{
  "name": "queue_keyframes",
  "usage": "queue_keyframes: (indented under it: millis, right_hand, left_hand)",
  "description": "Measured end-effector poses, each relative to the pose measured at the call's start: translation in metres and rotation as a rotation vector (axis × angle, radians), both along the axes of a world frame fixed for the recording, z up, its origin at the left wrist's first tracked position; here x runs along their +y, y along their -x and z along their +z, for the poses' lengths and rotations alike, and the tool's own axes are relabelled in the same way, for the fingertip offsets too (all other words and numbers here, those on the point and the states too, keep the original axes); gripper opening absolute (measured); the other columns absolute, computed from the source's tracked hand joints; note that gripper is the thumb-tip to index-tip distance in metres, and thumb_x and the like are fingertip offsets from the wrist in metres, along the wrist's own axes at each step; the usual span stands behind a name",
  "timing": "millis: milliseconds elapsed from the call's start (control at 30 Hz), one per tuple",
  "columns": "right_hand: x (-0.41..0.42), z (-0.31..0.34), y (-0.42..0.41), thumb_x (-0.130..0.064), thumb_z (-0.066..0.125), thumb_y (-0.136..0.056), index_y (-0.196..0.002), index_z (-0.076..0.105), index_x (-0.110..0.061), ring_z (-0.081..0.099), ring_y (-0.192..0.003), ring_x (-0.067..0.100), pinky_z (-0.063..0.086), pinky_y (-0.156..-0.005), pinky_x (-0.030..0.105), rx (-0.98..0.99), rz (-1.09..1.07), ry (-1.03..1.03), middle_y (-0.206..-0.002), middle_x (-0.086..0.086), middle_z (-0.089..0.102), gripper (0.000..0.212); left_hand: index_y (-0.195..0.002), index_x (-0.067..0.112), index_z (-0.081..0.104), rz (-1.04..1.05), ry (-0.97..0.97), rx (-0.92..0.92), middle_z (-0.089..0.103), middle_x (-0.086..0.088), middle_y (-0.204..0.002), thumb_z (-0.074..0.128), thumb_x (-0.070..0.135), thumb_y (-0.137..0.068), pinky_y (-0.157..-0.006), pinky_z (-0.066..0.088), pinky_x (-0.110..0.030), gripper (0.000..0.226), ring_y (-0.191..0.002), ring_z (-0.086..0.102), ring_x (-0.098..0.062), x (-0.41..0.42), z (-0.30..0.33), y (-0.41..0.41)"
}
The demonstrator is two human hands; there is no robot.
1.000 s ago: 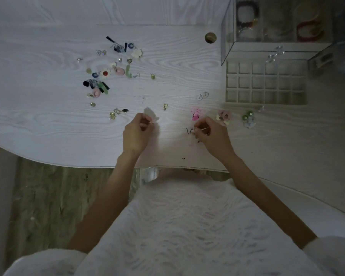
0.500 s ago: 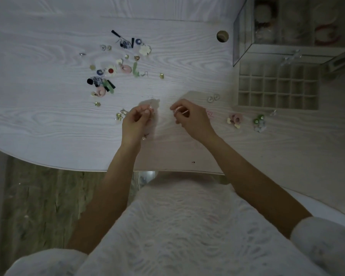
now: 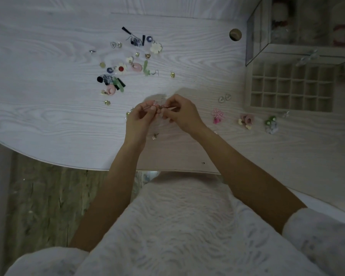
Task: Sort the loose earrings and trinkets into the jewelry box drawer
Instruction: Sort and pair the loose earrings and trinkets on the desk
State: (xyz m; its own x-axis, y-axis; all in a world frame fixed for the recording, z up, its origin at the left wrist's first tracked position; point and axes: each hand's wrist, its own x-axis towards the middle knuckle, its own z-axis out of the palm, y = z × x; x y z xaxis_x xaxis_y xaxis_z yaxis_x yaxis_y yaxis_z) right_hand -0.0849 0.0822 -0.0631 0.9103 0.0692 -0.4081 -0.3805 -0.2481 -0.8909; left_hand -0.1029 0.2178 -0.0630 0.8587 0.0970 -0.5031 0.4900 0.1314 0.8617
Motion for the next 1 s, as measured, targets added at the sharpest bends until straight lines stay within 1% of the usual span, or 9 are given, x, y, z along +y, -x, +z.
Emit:
queue_keyframes:
  millis: [167,233,333,467,567,733,833,933,1000]
  right_hand:
    - [0.002,0.0,0.0,-0.003,0.067,-0.079,-0.086,0.059,-0.014,0.063,-0.063,0.014,0.047,-0.053,0.017,-0.011,0.017,-0.002,-0.083,0.004,0.066,0.016]
    - [0.002,0.0,0.0,-0.006,0.069,-0.08,-0.088,0.062,-0.013,0.062,-0.063,0.012,0.045,-0.052,0.013,-0.025,0.026,0.014,-0.082,0.003,0.066,0.012]
    - [0.003,0.0,0.001,-0.01,0.071,-0.079,-0.086,0.064,-0.013,0.063,-0.064,0.013,0.045,-0.054,0.012,-0.036,0.012,0.041,-0.079,0.001,0.066,0.011]
    - [0.008,-0.002,0.004,-0.01,0.071,-0.078,-0.084,0.064,-0.016,0.064,-0.064,0.012,0.045,-0.058,0.017,-0.003,-0.003,0.045,-0.077,-0.002,0.067,0.011]
    - [0.01,-0.002,0.005,-0.009,0.07,-0.079,-0.086,0.064,-0.014,0.061,-0.059,0.007,0.044,-0.054,0.014,-0.001,-0.059,0.006,-0.075,-0.003,0.066,0.01]
    - [0.01,-0.002,0.006,-0.008,0.069,-0.08,-0.088,0.065,-0.015,0.06,-0.061,0.007,0.045,-0.057,0.014,-0.051,-0.066,0.012,-0.08,-0.001,0.066,0.011]
    - [0.011,-0.001,0.007,-0.008,0.067,-0.08,-0.09,0.065,-0.015,0.061,-0.068,0.008,0.048,-0.063,0.017,-0.167,-0.021,0.106,-0.081,-0.006,0.065,0.012]
    - [0.008,0.002,0.011,-0.009,0.063,-0.082,-0.089,0.064,-0.015,0.059,-0.067,0.007,0.05,-0.062,0.023,-0.401,0.098,0.301,-0.08,-0.008,0.065,0.009]
    - [0.008,0.002,0.013,-0.011,0.059,-0.085,-0.09,0.062,-0.015,0.059,-0.068,0.012,0.051,-0.061,0.031,-0.546,0.228,0.468,-0.082,-0.006,0.066,0.007]
  left_hand:
    - [-0.106,0.005,0.063,-0.058,-0.067,-0.001,0.069,-0.007,-0.093,0.063,0.014,-0.087,-0.082,0.052,-0.021,0.02,-0.092,0.065,-0.015,0.004,0.005,0.001]
    - [-0.1,0.01,0.064,-0.074,-0.115,-0.015,0.069,-0.003,-0.092,0.064,0.01,-0.086,-0.08,0.052,-0.02,0.014,-0.09,0.065,-0.01,0.005,0.005,0.001]
    - [-0.097,0.012,0.064,-0.109,-0.286,-0.059,0.067,0.003,-0.088,0.066,0.005,-0.083,-0.073,0.049,-0.013,0.016,-0.08,0.063,0.001,0.007,0.002,0.003]
    - [-0.097,0.011,0.064,-0.215,-0.545,-0.184,0.067,0.003,-0.088,0.066,0.009,-0.082,-0.071,0.049,-0.009,0.015,-0.079,0.061,0.001,0.01,0.001,0.004]
    - [-0.098,0.014,0.063,-0.185,-0.534,-0.165,0.067,0.004,-0.086,0.067,0.012,-0.082,-0.072,0.05,-0.01,0.017,-0.081,0.063,-0.001,0.012,0.002,0.002]
    - [-0.094,0.02,0.063,-0.096,-0.331,-0.036,0.068,0.003,-0.084,0.069,0.011,-0.081,-0.08,0.051,-0.021,0.017,-0.087,0.066,-0.01,0.015,0.002,0.002]
    - [-0.094,0.015,0.064,-0.137,-0.293,-0.011,0.069,-0.001,-0.085,0.069,0.01,-0.081,-0.077,0.052,-0.024,0.015,-0.083,0.066,-0.012,0.015,0.002,0.001]
    - [-0.095,0.015,0.065,-0.166,-0.366,0.01,0.071,-0.007,-0.087,0.071,0.019,-0.08,-0.078,0.055,-0.029,0.016,-0.083,0.068,-0.016,0.016,0.0,-0.001]
    - [-0.094,0.017,0.065,-0.187,-0.443,0.01,0.071,-0.005,-0.086,0.071,0.021,-0.079,-0.077,0.055,-0.028,0.017,-0.08,0.068,-0.014,0.016,-0.001,-0.003]
